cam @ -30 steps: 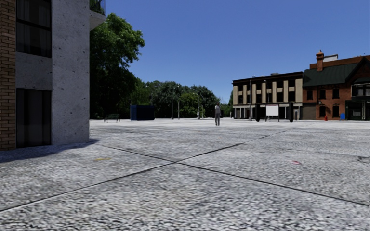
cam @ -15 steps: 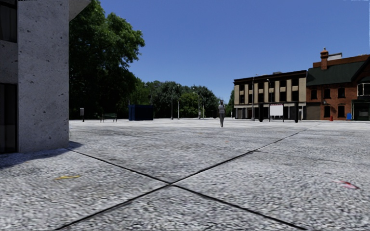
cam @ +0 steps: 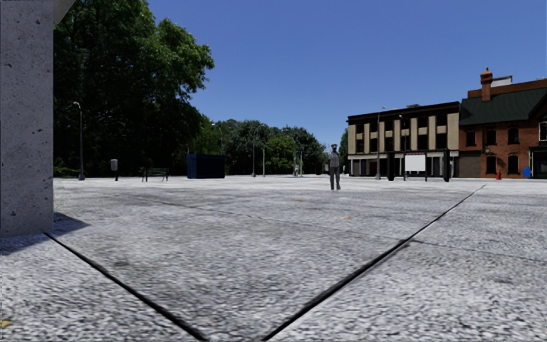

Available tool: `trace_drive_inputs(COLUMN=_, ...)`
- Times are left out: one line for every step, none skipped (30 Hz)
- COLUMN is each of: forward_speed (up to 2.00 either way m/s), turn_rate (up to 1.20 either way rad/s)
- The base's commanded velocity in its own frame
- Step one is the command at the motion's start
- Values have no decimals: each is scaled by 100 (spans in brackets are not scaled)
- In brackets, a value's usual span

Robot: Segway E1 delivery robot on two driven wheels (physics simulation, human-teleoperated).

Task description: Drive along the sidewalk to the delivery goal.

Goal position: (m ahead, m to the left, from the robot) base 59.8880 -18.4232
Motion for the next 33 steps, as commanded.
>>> trace_drive_inputs(forward_speed=200, turn_rate=0)
trace_drive_inputs(forward_speed=200, turn_rate=0)
trace_drive_inputs(forward_speed=200, turn_rate=0)
trace_drive_inputs(forward_speed=200, turn_rate=0)
trace_drive_inputs(forward_speed=200, turn_rate=0)
trace_drive_inputs(forward_speed=200, turn_rate=0)
trace_drive_inputs(forward_speed=200, turn_rate=0)
trace_drive_inputs(forward_speed=200, turn_rate=0)
trace_drive_inputs(forward_speed=200, turn_rate=0)
trace_drive_inputs(forward_speed=200, turn_rate=0)
trace_drive_inputs(forward_speed=200, turn_rate=0)
trace_drive_inputs(forward_speed=200, turn_rate=0)
trace_drive_inputs(forward_speed=200, turn_rate=0)
trace_drive_inputs(forward_speed=200, turn_rate=0)
trace_drive_inputs(forward_speed=200, turn_rate=0)
trace_drive_inputs(forward_speed=200, turn_rate=0)
trace_drive_inputs(forward_speed=200, turn_rate=0)
trace_drive_inputs(forward_speed=200, turn_rate=0)
trace_drive_inputs(forward_speed=200, turn_rate=0)
trace_drive_inputs(forward_speed=200, turn_rate=0)
trace_drive_inputs(forward_speed=200, turn_rate=0)
trace_drive_inputs(forward_speed=200, turn_rate=0)
trace_drive_inputs(forward_speed=200, turn_rate=0)
trace_drive_inputs(forward_speed=200, turn_rate=0)
trace_drive_inputs(forward_speed=200, turn_rate=0)
trace_drive_inputs(forward_speed=200, turn_rate=0)
trace_drive_inputs(forward_speed=200, turn_rate=0)
trace_drive_inputs(forward_speed=200, turn_rate=0)
trace_drive_inputs(forward_speed=200, turn_rate=0)
trace_drive_inputs(forward_speed=200, turn_rate=0)
trace_drive_inputs(forward_speed=200, turn_rate=0)
trace_drive_inputs(forward_speed=200, turn_rate=0)
trace_drive_inputs(forward_speed=200, turn_rate=0)
